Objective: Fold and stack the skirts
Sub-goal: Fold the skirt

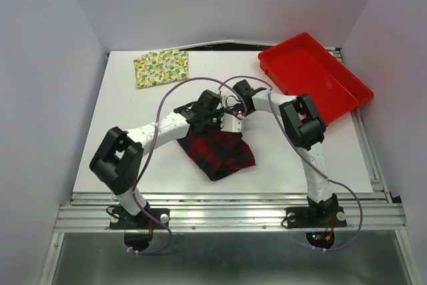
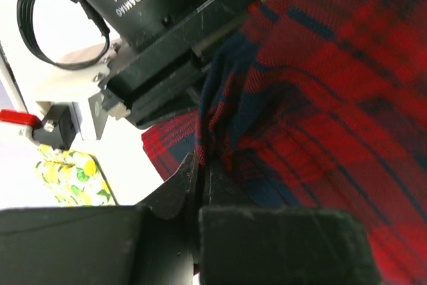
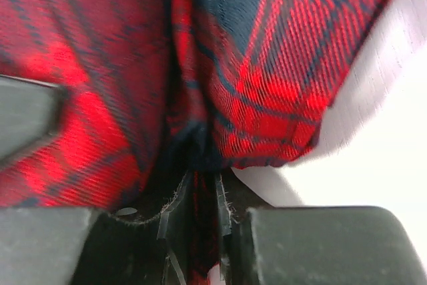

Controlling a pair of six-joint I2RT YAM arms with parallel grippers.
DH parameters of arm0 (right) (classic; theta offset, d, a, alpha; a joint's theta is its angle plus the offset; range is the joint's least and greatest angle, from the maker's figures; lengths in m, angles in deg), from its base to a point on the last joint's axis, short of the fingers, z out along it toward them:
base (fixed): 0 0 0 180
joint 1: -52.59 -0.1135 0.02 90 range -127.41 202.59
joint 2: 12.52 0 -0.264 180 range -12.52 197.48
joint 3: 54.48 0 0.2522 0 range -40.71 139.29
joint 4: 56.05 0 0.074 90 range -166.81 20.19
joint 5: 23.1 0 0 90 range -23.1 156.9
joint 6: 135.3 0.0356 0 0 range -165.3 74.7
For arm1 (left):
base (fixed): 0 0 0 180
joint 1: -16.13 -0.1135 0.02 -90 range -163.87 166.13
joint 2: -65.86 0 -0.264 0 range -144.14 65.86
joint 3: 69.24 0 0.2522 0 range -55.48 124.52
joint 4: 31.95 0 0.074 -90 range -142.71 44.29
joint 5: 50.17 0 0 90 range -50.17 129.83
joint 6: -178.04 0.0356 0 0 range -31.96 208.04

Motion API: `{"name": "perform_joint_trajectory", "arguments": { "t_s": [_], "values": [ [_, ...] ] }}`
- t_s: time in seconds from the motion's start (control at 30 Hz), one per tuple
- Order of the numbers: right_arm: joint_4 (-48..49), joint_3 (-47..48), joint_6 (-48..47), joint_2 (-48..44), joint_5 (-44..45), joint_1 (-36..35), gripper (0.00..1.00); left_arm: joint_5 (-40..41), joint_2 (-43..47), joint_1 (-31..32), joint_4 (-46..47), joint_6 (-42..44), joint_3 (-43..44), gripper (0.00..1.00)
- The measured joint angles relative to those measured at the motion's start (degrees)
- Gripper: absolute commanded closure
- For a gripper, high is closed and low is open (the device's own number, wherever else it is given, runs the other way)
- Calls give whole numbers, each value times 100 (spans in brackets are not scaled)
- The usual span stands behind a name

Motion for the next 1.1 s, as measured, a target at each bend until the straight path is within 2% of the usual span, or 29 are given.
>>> {"name": "perform_joint_trajectory", "arguments": {
  "t_s": [0.03, 0.07, 0.2, 0.23, 0.27, 0.37, 0.4, 0.6, 0.63, 0.77, 0.87, 1.1],
  "values": [
    [-9, 11, 0, 4, -2, 0, 78, 4, -31, 0, 98, 2, -28, 79],
    [-20, 20, 2, 11, -2, 0, 79, 4, -74, -2, 232, 24, -76, 68],
    [-50, 35, 0, 13, 9, 2, 79, 68, -146, -2, 785, 15, -278, 55],
    [-52, 35, 0, 13, 20, 2, 79, 94, -146, -7, 896, -7, -297, 43],
    [-55, 35, 0, 13, 24, 2, 79, 129, -138, -13, 1021, -31, -321, 41],
    [-68, 39, 0, 13, 48, 0, 79, 205, 42, -42, 1222, -149, -413, 19],
    [-70, 39, 0, 13, 52, 0, 79, 225, 214, -52, 1241, -173, -461, 18],
    [-111, 96, 37, 13, 149, 9, 77, 297, 1869, -114, 1115, -721, -485, 16],
    [-125, 140, 66, 13, 201, 15, 75, 295, 2100, -122, 1069, -824, -470, 19],
    [-192, 363, 179, 11, 468, 70, 65, 39, 2973, -326, 667, -1550, -275, 23],
    [-214, 588, 304, 11, 667, 133, 62, -420, 3080, -691, 280, -2157, -262, 30],
    [-219, 955, 511, -68, 1329, 289, 71, -2015, 2236, -1923, -251, -3565, -651, 48]
  ]
}}
